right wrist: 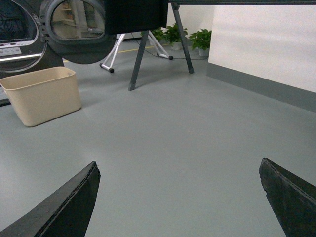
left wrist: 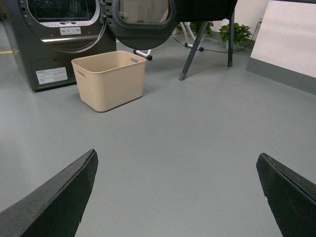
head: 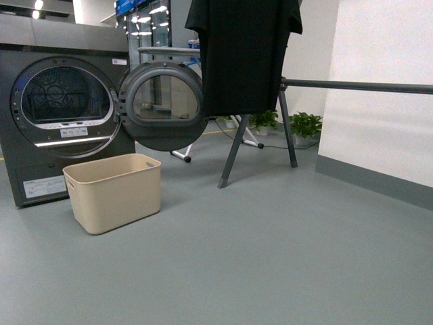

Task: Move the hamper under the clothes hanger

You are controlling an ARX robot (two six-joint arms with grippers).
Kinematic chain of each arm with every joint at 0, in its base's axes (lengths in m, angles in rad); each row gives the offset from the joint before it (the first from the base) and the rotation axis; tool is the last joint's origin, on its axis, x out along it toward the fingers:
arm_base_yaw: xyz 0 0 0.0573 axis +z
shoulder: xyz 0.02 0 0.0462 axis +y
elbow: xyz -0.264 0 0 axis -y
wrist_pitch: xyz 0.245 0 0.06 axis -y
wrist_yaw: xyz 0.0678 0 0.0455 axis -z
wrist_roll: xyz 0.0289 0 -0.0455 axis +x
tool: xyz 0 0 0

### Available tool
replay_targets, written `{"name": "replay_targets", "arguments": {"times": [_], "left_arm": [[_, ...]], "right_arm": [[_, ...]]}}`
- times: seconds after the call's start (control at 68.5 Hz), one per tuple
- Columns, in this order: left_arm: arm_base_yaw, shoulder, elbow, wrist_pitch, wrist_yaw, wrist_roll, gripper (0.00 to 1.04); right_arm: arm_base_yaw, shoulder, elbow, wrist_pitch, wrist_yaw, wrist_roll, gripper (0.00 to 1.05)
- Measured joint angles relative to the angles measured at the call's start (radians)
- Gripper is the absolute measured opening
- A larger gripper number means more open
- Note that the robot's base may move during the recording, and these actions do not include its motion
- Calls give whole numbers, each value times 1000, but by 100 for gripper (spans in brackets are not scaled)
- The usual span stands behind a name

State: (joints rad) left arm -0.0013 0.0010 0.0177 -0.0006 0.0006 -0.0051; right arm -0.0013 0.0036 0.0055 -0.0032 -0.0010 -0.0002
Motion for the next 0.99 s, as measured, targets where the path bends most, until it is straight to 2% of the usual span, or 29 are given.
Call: {"name": "replay_targets", "arguments": {"times": [0.993], "left_arm": [[0,0,0,0,0,0,98]], "right_arm": [[0,0,0,0,0,0,97]]}}
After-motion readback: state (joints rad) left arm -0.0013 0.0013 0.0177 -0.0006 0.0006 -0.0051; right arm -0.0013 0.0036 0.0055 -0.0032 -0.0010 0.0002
